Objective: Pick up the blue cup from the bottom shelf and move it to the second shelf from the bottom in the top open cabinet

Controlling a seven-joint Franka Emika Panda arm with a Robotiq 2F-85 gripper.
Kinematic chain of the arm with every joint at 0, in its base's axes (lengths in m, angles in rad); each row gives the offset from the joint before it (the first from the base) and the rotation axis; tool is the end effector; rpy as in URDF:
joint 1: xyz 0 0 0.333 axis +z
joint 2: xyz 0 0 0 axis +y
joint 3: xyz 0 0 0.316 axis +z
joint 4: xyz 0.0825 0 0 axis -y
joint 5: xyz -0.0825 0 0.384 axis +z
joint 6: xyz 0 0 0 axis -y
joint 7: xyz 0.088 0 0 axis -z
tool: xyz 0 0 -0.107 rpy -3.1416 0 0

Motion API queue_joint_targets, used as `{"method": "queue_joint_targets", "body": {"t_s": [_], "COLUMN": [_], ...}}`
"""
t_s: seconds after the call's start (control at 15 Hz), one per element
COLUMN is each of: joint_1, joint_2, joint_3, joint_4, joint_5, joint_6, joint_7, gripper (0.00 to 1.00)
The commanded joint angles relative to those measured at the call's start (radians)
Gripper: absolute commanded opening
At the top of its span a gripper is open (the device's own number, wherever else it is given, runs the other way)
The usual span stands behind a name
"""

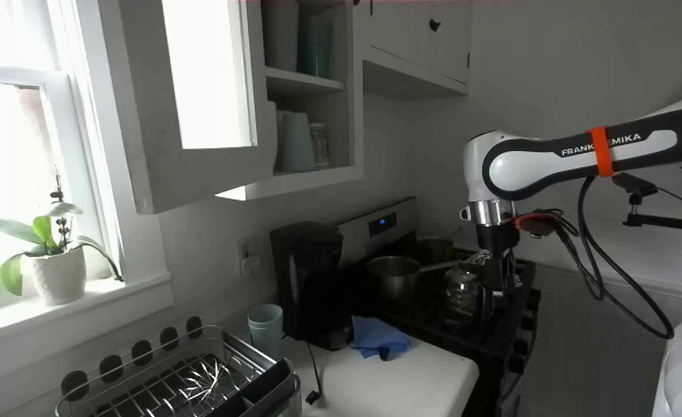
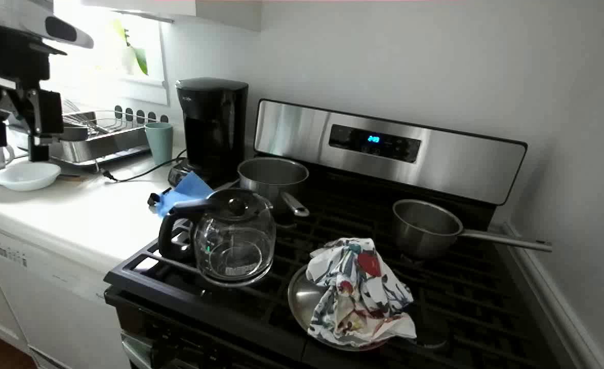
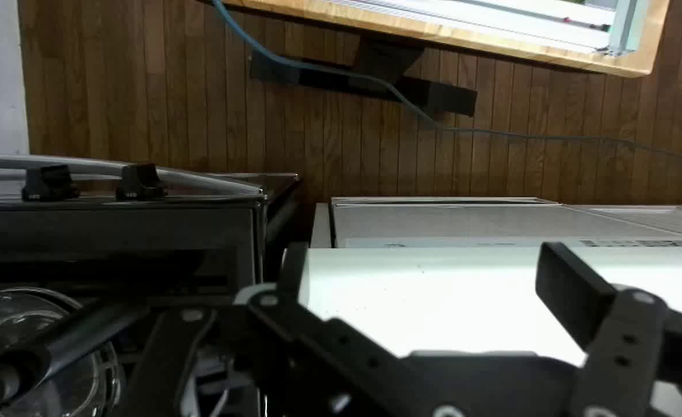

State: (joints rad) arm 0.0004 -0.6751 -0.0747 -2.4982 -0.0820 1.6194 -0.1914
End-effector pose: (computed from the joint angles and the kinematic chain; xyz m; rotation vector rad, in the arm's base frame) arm 0.3227 -0.0346 0.4920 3.1070 0.2345 -0.3241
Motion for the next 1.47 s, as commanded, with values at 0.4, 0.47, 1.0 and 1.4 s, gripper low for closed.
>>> {"method": "queue_joint_targets", "body": {"t_s": [0.4,0.47,1.0,1.4], "joint_1": [0.004,0.004,0.031,0.063], "joint_2": [-0.018,-0.035,-0.122,-0.106], "joint_3": [0.004,0.009,0.065,0.130], "joint_4": [0.003,0.004,0.067,0.124], "joint_5": [-0.009,-0.012,0.015,0.005], "joint_6": [0.024,0.056,0.366,0.685], "joint_7": [-0.003,0.003,0.063,0.112], "gripper": [1.00,1.00,1.00,1.00]}}
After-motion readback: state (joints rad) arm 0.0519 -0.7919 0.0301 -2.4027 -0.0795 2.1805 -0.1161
